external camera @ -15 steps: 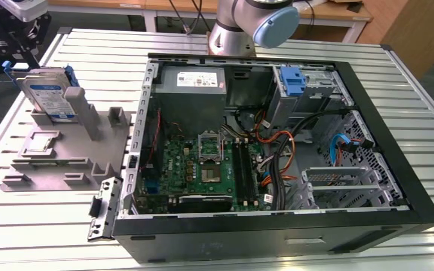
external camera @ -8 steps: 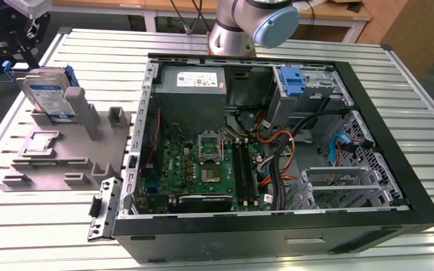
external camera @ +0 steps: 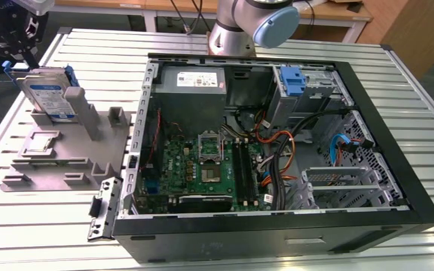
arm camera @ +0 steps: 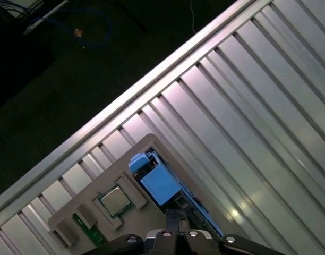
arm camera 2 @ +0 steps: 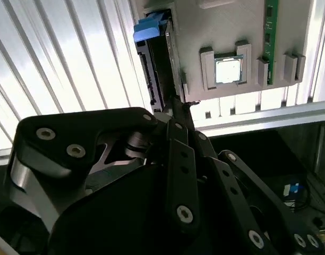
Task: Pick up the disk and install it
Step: 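Pick up the disk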
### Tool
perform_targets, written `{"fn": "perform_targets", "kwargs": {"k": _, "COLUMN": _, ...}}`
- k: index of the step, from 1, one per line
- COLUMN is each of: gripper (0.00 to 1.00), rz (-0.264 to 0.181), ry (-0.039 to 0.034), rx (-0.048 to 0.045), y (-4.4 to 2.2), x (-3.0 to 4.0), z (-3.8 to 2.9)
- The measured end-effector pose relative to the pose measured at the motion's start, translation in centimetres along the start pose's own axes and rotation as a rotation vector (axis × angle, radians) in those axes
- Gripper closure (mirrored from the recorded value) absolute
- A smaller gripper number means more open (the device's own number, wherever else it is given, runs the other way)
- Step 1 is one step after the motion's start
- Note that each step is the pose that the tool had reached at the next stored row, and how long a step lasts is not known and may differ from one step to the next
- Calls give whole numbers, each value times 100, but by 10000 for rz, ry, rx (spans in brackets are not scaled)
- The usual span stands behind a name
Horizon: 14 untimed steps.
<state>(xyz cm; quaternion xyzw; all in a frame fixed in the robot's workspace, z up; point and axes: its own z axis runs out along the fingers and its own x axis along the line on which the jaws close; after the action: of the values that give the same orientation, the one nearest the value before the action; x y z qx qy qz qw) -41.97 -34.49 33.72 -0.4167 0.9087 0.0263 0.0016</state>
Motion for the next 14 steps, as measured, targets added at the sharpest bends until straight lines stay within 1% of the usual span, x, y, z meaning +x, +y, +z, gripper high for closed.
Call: {"fn": "perform_targets", "kwargs": {"k": 14, "gripper": 89, "rz": -2436, "ry": 113, "rx": -61, "y": 0, "x": 0, "z": 4}}
